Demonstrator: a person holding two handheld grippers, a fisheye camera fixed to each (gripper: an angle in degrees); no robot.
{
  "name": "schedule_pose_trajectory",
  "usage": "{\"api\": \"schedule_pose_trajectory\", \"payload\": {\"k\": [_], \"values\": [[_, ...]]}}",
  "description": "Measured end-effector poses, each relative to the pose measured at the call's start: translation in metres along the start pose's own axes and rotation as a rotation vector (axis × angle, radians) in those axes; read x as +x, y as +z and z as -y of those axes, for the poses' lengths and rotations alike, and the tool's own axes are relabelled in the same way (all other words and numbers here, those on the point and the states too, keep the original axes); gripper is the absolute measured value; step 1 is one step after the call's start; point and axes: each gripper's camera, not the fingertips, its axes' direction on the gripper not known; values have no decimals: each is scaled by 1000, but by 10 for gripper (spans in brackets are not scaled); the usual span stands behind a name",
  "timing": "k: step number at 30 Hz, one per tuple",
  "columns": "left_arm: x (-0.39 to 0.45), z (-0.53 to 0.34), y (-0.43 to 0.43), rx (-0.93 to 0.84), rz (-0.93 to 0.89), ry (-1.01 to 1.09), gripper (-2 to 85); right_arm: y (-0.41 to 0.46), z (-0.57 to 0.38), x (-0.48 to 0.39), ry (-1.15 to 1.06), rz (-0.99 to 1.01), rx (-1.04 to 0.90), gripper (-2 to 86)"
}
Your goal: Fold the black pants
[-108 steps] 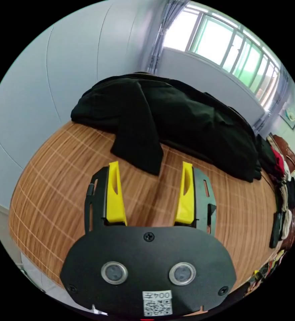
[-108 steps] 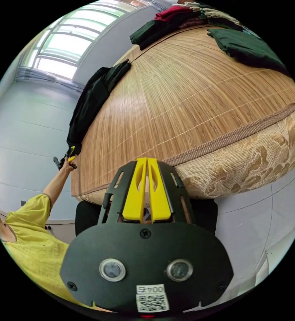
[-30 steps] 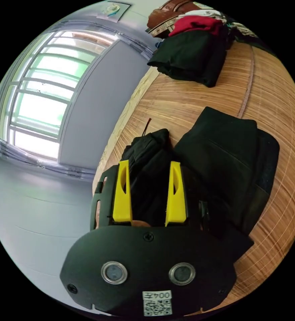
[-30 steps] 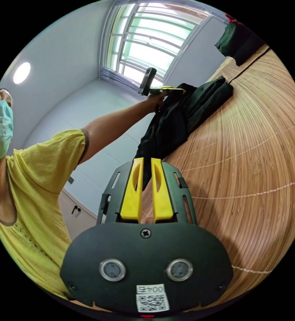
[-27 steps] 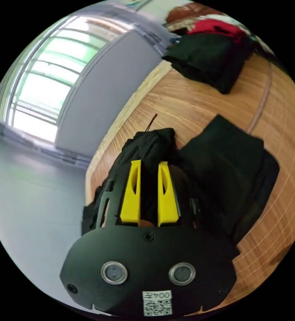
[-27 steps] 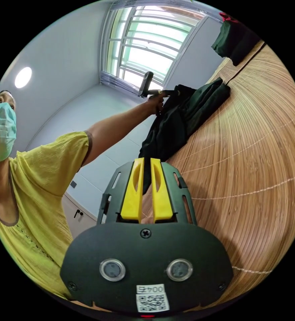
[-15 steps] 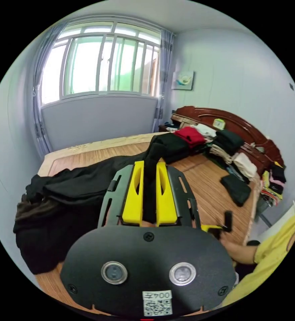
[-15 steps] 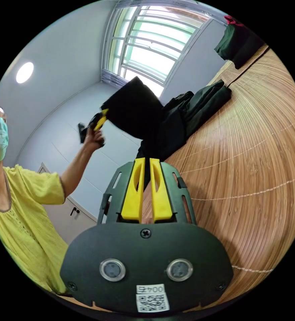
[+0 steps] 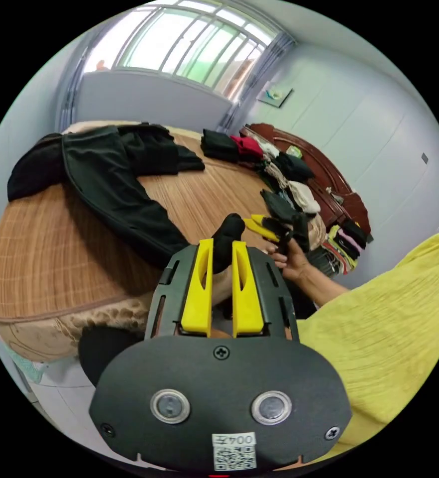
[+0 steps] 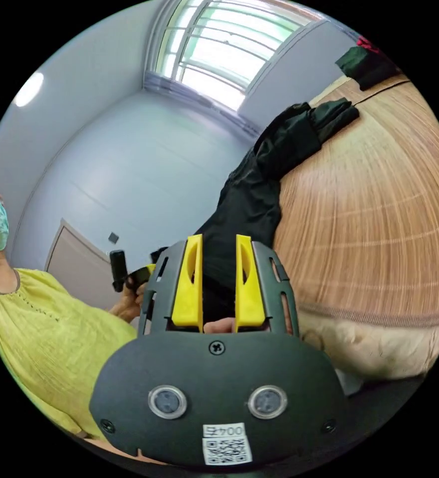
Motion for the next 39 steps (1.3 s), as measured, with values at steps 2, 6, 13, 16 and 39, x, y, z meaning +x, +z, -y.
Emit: {"api": "schedule_pose_trajectory", "payload": {"k": [2,6,13,16,39], "values": [[-3,-25,18,-34,12,11,57,4,-21,-27,-38,-31,-81,118],[-34,-61,15,43,-46,-97,58,11,-47,-80,-125,-94,-181,126],[-68,-103,-9,111,-70,-135,59,72,-72,-146,-352,-296,-372,143],[-85,-118,-15,137,-95,-169,59,108,-83,-158,-422,-370,-477,140],[-169,-147,-15,228,-237,-156,45,172,-124,-143,-273,214,-502,200]]}}
